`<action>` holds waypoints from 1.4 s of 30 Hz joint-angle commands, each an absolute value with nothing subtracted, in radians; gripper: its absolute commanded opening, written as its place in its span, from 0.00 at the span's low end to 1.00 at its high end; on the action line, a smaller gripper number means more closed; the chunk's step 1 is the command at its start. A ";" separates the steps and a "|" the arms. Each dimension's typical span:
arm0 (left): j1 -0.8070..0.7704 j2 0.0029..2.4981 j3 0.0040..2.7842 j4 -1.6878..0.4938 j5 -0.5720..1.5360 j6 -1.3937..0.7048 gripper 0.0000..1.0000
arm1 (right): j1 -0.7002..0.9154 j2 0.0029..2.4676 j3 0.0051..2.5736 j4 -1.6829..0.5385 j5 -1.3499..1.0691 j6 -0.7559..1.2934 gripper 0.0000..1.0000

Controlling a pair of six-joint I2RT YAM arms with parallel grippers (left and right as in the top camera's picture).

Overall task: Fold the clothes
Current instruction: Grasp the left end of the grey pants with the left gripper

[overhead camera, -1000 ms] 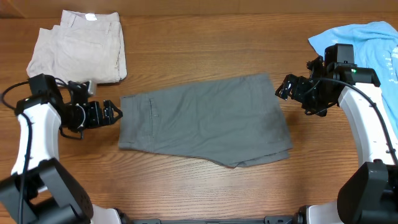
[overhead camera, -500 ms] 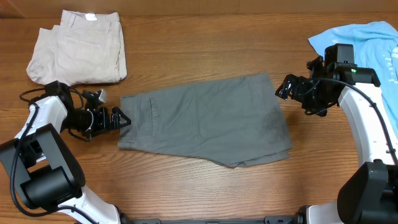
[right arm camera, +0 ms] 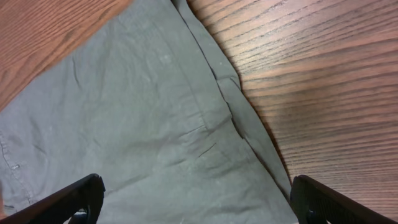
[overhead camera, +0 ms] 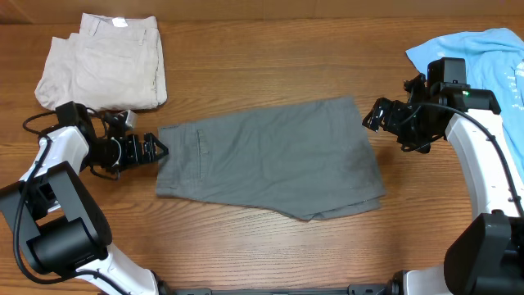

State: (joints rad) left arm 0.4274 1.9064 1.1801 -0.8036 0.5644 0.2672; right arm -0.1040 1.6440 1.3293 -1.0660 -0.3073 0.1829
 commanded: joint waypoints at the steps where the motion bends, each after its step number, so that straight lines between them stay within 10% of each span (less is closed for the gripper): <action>1: 0.427 1.909 1.196 -0.799 0.571 0.221 1.00 | -0.107 1.640 1.331 -1.063 -0.304 0.182 1.00; 26: 0.370 1.909 1.019 -0.698 0.648 0.221 1.00 | -0.107 1.640 1.330 -1.063 -0.304 0.183 1.00; 29: 0.341 1.909 1.014 -0.694 0.639 0.231 0.82 | -0.107 1.640 1.331 -1.063 -0.304 0.182 1.00; 42: 0.299 1.909 1.006 -0.642 0.551 0.174 0.63 | -0.107 1.640 1.330 -1.063 -0.304 0.182 1.00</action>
State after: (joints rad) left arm 0.3115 1.8786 1.0401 -0.6422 0.6418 0.1879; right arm -0.1040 1.6440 1.3293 -1.0664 -0.3065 0.1825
